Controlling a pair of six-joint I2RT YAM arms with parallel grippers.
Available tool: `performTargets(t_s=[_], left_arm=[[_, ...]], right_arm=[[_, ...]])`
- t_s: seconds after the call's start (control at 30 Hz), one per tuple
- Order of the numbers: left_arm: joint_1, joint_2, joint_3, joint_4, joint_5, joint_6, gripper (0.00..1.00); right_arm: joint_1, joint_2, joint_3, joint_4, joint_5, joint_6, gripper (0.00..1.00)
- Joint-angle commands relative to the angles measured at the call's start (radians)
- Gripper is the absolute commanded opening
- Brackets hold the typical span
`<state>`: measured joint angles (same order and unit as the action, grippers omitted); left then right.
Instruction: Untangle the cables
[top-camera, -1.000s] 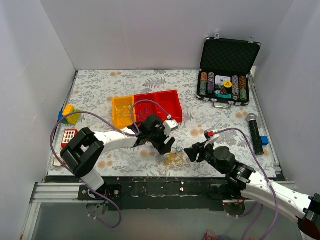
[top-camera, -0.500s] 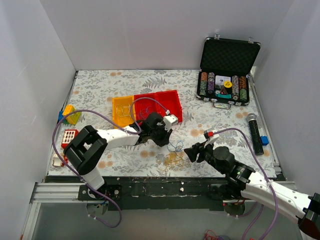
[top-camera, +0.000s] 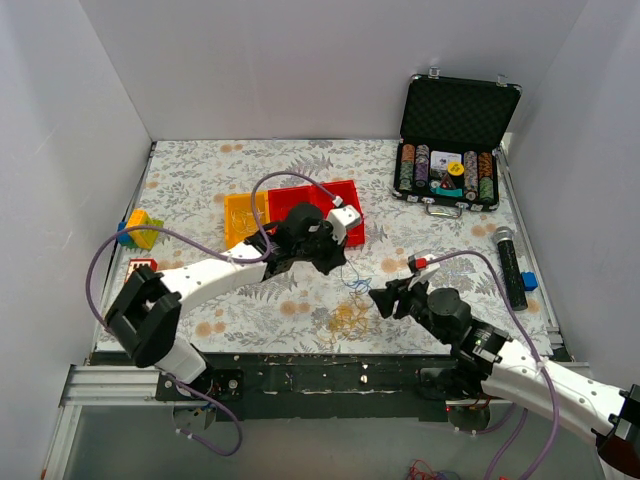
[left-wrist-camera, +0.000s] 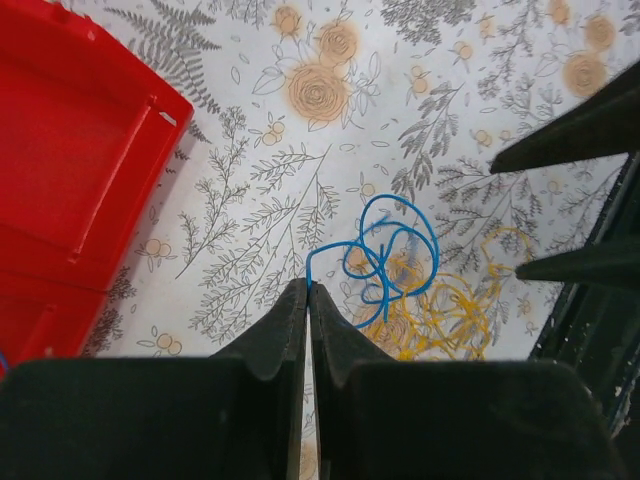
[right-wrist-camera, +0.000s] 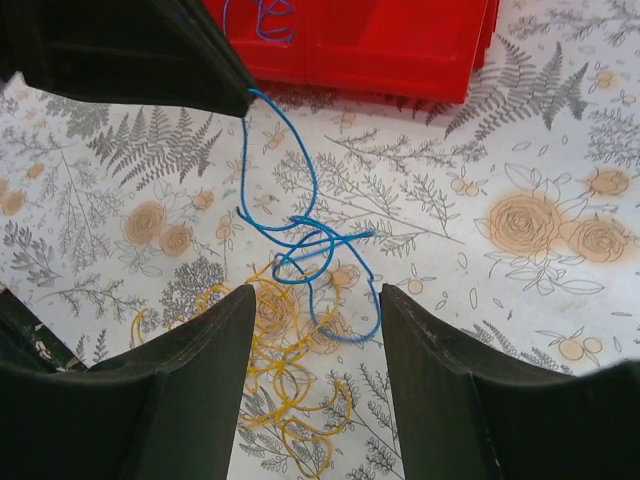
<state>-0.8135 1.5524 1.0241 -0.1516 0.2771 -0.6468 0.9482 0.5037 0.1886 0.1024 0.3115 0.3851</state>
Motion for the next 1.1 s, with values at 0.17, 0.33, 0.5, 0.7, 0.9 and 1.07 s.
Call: performTargets(t_s=[0.17, 0.33, 0.5, 0.7, 0.9, 1.07], left_arm=[[0.004, -0.271, 0.083, -0.146, 0.077, 0.257, 0.00], [0.002, -0.301, 0.152, -0.161, 0.108, 0.283, 0.00], [-0.006, -0.293, 0.223, -0.166, 0.126, 0.269, 0.00], [-0.015, -0.319, 0.255, -0.172, 0.115, 0.277, 0.00], [-0.023, -0.319, 0.349, -0.146, 0.035, 0.268, 0.00], [-0.023, -0.327, 0.257, -0.074, -0.264, 0.298, 0.00]], right_arm=[[-0.003, 0.013, 0.141, -0.004, 0.046, -0.104, 0.71], [-0.002, 0.061, 0.198, 0.055, -0.020, -0.176, 0.75], [0.000, 0.150, 0.247, 0.118, -0.057, -0.203, 0.78], [0.006, 0.239, 0.259, 0.212, -0.081, -0.204, 0.79], [0.004, 0.349, 0.230, 0.283, -0.091, -0.178, 0.78], [0.004, 0.262, 0.181, 0.261, -0.065, -0.126, 0.77]])
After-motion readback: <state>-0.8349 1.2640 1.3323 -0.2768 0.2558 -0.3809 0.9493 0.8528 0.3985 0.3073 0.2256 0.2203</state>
